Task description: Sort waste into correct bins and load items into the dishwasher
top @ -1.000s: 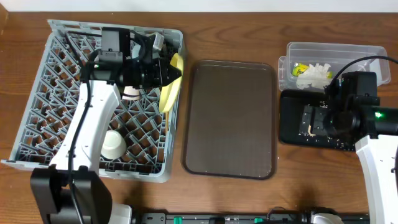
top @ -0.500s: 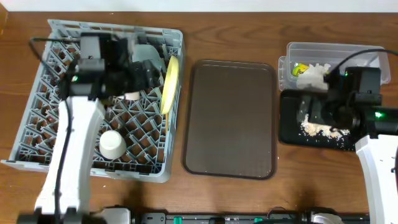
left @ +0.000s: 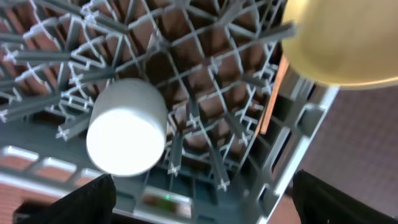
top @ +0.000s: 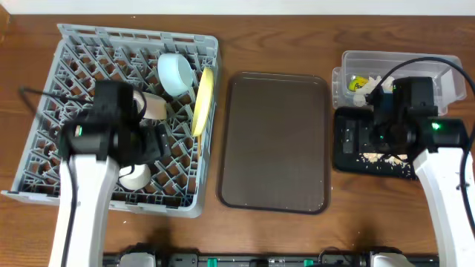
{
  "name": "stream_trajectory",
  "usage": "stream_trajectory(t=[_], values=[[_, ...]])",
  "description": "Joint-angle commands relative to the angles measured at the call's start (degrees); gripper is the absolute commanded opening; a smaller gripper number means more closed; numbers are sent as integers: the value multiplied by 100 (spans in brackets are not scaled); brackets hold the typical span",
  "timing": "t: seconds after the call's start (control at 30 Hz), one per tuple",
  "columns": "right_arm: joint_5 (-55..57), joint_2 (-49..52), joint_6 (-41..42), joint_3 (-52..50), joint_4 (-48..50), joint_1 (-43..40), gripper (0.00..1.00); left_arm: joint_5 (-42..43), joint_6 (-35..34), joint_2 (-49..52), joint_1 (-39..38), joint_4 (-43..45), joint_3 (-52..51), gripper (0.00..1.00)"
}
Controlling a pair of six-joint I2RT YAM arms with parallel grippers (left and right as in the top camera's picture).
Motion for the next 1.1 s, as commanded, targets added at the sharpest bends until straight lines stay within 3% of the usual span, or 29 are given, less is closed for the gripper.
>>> stream_trajectory(t=[0.0,0.13,0.33,0.63,0.9,1.07], values=[[144,-883,15,-640,426,50,99,-101,380,-1556,9,595,-855,91],[426,-2590,337,-1862,1340,35,99,-68,457,-3475,9,1311,-1847,91],[671,-4024,339,-2538,1303,37,99,-66,459,-4833,9,1473,-2098,91],[673,-4253,339,-2544,531,37,99,-66,459,-5003,9,1305,-2098,92],[675,-4360,317,-2562,459,42,99,-68,459,-5003,9,1305,-2098,92],[654,-5171,74,-3014,1530,114,99,-68,459,-5003,9,1305,-2098,92]])
